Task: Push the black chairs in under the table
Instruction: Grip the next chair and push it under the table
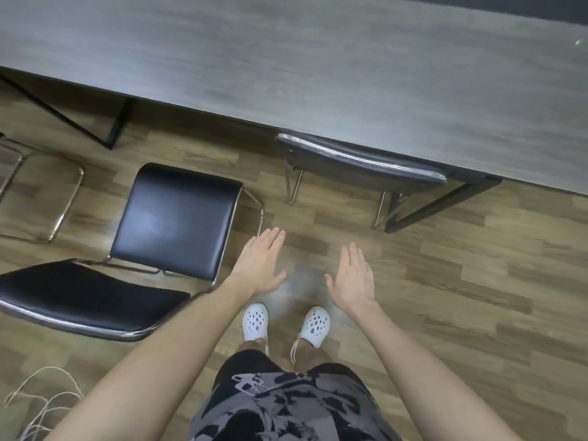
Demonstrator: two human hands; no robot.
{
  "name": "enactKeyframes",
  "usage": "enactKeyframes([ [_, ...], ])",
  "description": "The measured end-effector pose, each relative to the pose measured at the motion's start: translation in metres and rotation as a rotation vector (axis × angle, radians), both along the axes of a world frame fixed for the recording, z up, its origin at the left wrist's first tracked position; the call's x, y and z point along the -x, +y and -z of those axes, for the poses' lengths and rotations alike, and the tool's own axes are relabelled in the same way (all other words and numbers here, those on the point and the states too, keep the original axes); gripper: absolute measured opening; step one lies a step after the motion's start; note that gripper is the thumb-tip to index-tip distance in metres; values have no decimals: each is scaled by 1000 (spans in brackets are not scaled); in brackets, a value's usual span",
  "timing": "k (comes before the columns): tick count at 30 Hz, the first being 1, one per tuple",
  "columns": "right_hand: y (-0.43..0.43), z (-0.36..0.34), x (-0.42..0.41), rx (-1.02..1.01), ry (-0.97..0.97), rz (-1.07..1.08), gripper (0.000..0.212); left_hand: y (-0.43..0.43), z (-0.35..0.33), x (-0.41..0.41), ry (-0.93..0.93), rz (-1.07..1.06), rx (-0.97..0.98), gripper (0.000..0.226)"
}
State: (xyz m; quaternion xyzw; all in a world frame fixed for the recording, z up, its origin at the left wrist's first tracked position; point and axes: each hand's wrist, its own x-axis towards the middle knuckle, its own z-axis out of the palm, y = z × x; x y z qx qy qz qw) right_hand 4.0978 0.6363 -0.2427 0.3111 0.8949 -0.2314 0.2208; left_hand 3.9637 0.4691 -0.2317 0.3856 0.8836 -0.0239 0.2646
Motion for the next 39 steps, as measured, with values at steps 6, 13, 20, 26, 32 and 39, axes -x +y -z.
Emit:
enactKeyframes([
  [6,-30,5,-2,21,-12,-59,77,-38,7,-12,0,-39,39,85],
  [13,-73,6,8,-6,2,-100,76,-82,11,-2,12,-72,11,85],
  [20,-139,10,38,-19,-2,-95,73,-138,16,35,44,-22,7,83],
  [26,-213,14,68,-1,-30,-97,67,-209,21,72,14,-10,-4,82],
  [32,-298,15,100,2,-40,-61,65,-282,27,111,-36,24,-31,82],
  [39,-369,8,119,-1,-43,0,64,-344,27,129,-61,96,-41,76],
])
